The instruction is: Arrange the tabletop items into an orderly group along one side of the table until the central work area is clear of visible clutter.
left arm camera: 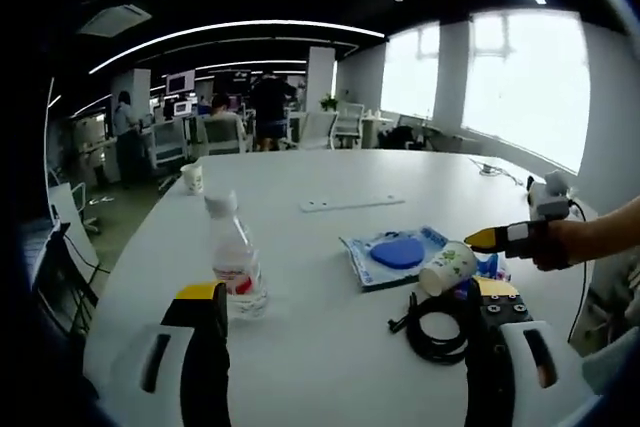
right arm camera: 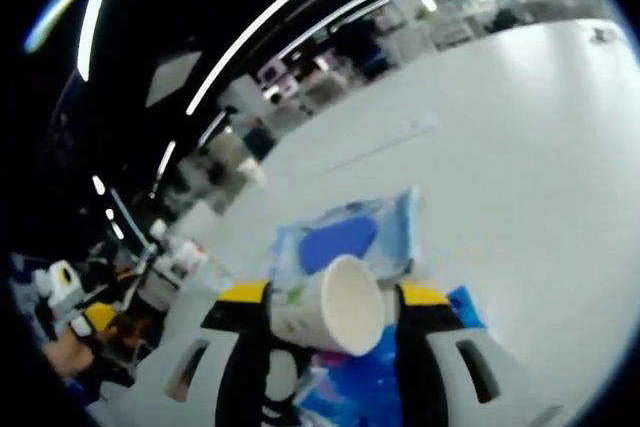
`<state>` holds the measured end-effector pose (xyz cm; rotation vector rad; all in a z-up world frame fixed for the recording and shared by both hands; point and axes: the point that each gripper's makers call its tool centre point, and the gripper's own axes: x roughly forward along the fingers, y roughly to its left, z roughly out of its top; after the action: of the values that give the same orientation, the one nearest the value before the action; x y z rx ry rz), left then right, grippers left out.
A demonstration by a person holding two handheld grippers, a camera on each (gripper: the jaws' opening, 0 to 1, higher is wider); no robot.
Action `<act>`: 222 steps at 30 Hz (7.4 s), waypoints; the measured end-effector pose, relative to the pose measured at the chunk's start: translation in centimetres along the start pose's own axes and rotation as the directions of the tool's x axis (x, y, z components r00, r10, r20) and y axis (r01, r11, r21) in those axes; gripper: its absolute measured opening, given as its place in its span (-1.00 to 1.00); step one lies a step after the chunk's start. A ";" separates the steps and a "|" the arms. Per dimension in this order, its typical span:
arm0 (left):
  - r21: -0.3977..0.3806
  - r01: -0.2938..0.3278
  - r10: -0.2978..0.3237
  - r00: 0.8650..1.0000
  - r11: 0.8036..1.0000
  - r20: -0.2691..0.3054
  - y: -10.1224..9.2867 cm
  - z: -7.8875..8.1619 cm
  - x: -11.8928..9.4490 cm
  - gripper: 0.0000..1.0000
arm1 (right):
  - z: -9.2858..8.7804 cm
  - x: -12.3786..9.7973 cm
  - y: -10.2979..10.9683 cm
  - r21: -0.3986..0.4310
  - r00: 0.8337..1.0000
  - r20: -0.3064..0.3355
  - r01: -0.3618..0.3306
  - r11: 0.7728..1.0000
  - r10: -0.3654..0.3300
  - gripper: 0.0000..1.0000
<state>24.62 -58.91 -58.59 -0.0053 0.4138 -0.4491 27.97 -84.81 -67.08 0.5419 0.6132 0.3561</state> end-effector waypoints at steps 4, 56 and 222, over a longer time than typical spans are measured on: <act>0.007 -0.001 0.001 1.000 1.000 0.006 0.3 0.2 -0.6 0.99 | -0.3 0.2 0.3 0.007 1.000 -0.022 -0.019 1.000 0.019 -0.11; -0.154 -0.085 0.076 0.995 0.984 -0.063 6.3 -6.1 -6.7 0.99 | 1.9 5.7 14.6 -0.596 0.893 -0.346 -0.445 0.668 0.287 -1.00; -0.014 -0.024 0.024 1.000 1.000 0.016 10.7 -3.3 9.8 0.70 | -1.6 17.9 30.9 -0.643 0.875 -0.131 -0.433 0.631 0.466 0.00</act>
<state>35.85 -53.15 -66.48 -0.0176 0.4004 -0.4219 35.88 -51.05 -58.44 -0.0019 0.2521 0.9986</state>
